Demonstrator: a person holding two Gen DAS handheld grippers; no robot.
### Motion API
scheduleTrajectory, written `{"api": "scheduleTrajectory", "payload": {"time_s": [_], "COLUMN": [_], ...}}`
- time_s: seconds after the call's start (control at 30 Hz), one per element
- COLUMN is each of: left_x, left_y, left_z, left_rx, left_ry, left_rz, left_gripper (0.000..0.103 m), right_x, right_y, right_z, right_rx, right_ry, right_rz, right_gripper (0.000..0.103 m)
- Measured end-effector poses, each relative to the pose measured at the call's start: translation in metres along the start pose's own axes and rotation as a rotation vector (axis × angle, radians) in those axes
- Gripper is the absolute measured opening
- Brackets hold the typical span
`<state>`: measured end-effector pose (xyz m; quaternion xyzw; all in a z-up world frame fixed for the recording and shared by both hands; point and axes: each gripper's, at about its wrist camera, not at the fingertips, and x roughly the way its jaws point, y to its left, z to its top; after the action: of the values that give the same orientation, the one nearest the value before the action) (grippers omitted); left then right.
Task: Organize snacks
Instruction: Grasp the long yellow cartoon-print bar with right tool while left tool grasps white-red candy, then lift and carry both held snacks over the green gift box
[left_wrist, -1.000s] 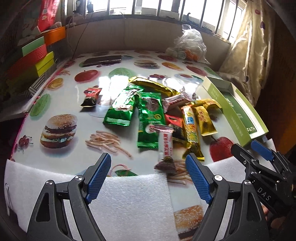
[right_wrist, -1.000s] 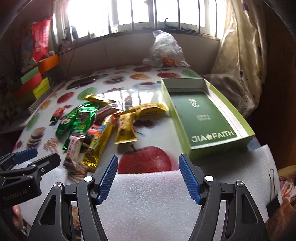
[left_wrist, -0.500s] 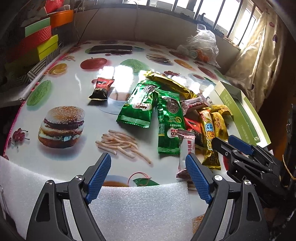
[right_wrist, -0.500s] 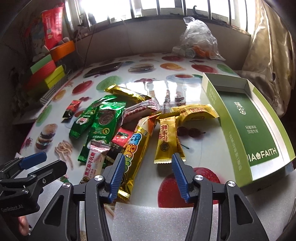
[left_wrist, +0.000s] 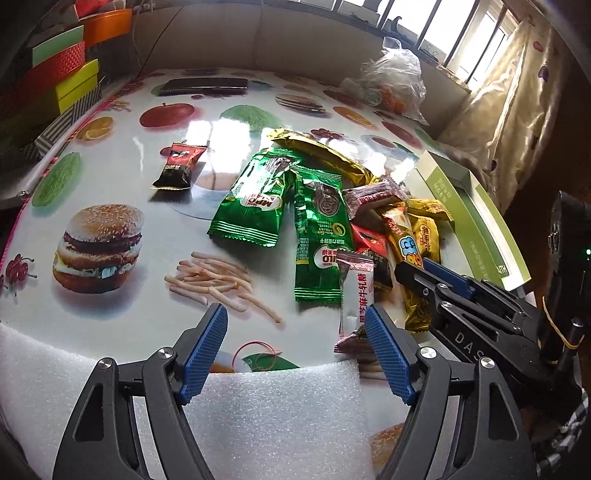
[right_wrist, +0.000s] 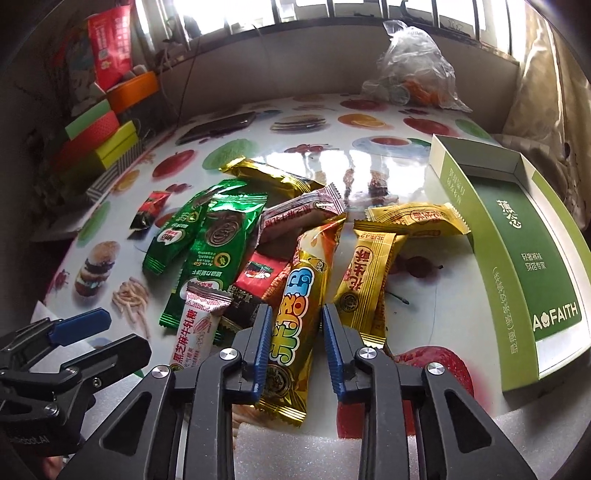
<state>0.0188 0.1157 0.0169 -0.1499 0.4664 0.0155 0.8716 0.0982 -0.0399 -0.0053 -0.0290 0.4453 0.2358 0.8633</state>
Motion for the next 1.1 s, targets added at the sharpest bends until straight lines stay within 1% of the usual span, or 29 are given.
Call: {"api": "scheduleTrajectory", "payload": {"time_s": [0.03,0.2,0.23,0.27,0.33,0.5,0.53,0.57,0.6,0.7,0.73,0.77,0.87,1.0,1.07,1.1], "left_x": [-0.001,0.002,0.003,0.004,0.007,0.014,0.017,0.020,0.022,0.028,0.029,0.030,0.032,0.034,0.035,0.035], "left_y": [-0.002,-0.009,-0.011,-0.013,-0.019,-0.031,-0.033,-0.035,-0.037,-0.040,-0.041,-0.042,-0.045,-0.046,-0.046,-0.046], "left_z": [0.001,0.002,0.002,0.002,0.003,0.003,0.003,0.003,0.003,0.002,0.002,0.002,0.003,0.005,0.005,0.005], "left_rx": [0.004,0.014,0.016,0.021,0.040,0.068,0.073,0.080,0.088,0.097,0.099,0.101,0.112,0.115,0.122,0.121], "left_ry": [-0.001,0.019,0.024,0.027,0.036,0.054,0.061,0.066,0.072,0.076,0.083,0.085,0.076,0.071,0.068,0.067], "left_rz": [-0.005,-0.008,-0.012,-0.015,-0.014,-0.026,-0.020,-0.013,-0.008,0.003,0.012,0.021,0.029,0.038,0.050,0.049], "left_gripper": [0.075,0.074,0.072,0.067,0.061,0.059,0.054,0.047,0.045,0.045,0.041,0.035,0.030,0.027,0.020,0.020], "right_x": [-0.001,-0.007,-0.009,-0.011,-0.015,-0.025,-0.027,-0.028,-0.029,-0.032,-0.033,-0.033,-0.034,-0.034,-0.033,-0.031], "right_y": [-0.001,-0.005,-0.005,-0.006,-0.008,-0.013,-0.014,-0.015,-0.016,-0.017,-0.017,-0.018,-0.020,-0.021,-0.022,-0.022], "right_z": [0.000,0.000,0.000,0.000,0.000,0.000,0.000,0.000,-0.001,-0.003,-0.004,-0.004,-0.006,-0.009,-0.010,-0.011], "right_rx": [0.004,0.010,0.012,0.012,0.015,0.030,0.034,0.037,0.039,0.037,0.038,0.039,0.036,0.033,0.030,0.024], "right_ry": [-0.004,-0.019,-0.023,-0.026,-0.035,-0.054,-0.057,-0.058,-0.057,-0.058,-0.057,-0.057,-0.049,-0.040,-0.032,-0.024], "right_rz": [-0.001,0.007,0.012,0.017,0.019,0.031,0.031,0.032,0.034,0.038,0.039,0.039,0.037,0.034,0.034,0.033], "right_gripper": [0.024,0.022,0.022,0.022,0.022,0.022,0.022,0.022,0.022,0.022,0.022,0.022,0.022,0.022,0.022,0.022]}}
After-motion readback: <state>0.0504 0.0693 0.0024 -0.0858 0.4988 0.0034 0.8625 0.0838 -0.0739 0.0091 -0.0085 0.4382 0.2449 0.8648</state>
